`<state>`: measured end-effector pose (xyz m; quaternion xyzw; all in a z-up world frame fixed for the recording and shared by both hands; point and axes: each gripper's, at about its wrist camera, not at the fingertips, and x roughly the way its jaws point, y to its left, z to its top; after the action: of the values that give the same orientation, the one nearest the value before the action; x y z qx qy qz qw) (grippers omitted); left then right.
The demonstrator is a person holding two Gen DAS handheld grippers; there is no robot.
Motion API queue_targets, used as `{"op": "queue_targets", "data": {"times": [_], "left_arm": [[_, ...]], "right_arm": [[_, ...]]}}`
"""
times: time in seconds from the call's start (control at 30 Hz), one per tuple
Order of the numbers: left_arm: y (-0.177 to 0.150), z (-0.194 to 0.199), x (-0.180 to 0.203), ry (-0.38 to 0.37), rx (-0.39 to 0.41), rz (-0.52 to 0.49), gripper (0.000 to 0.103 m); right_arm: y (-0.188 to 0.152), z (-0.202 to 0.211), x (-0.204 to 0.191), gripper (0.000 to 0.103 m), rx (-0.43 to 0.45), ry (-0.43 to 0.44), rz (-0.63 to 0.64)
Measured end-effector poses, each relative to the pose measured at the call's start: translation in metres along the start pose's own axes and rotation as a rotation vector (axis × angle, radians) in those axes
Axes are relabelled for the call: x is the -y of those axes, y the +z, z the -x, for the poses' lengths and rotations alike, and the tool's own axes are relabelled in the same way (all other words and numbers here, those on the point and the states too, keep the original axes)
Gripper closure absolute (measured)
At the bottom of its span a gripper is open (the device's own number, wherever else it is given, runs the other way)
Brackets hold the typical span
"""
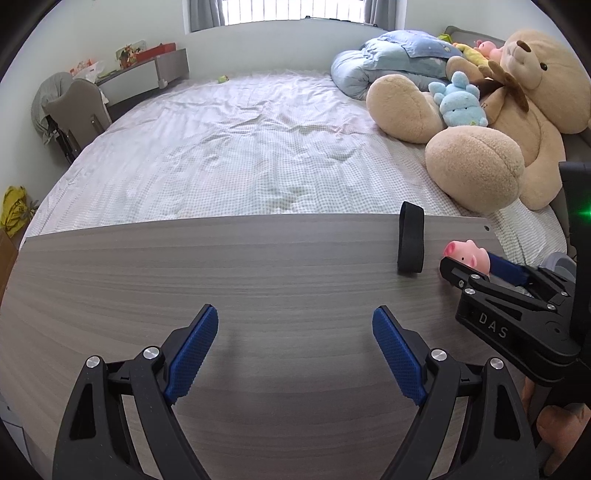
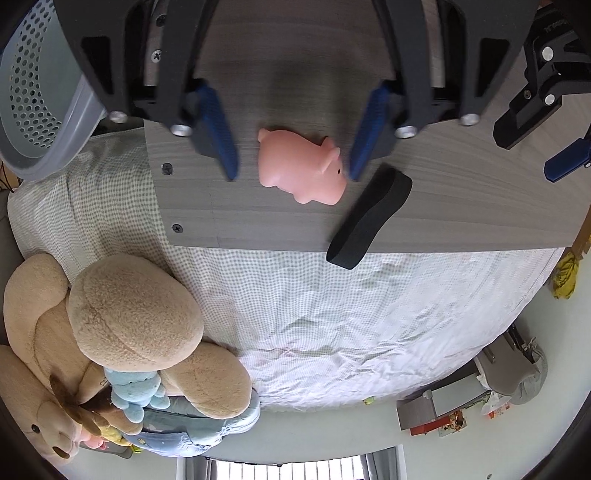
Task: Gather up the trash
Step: 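Grasp the pink toy pig with the right gripper and lift, then grasp the black elastic strap with the left gripper while the right gripper holds the pig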
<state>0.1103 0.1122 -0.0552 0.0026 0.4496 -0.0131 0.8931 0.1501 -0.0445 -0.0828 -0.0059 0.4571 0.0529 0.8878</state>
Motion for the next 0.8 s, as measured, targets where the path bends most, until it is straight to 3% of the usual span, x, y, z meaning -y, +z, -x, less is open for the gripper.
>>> {"op": "queue_targets", "data": {"times": [0.33,0.67,0.8], "left_arm": [[0.017,-0.009,0.026,-0.034,0.001,-0.026,0.019],[0.038,-0.042,0.072,-0.057,0.002,-0.068,0.019],[0.041,-0.054,0.083,-0.058,-0.010,-0.088,0.028]], "right_arm": [[-0.008,0.037,0.020,0.063,0.060,0.012,-0.058],[-0.044,0.088,0.060,0.063,0.085,0.052,-0.155],[-0.055,0.099,0.071,0.063,0.086,0.058,-0.179]]}}
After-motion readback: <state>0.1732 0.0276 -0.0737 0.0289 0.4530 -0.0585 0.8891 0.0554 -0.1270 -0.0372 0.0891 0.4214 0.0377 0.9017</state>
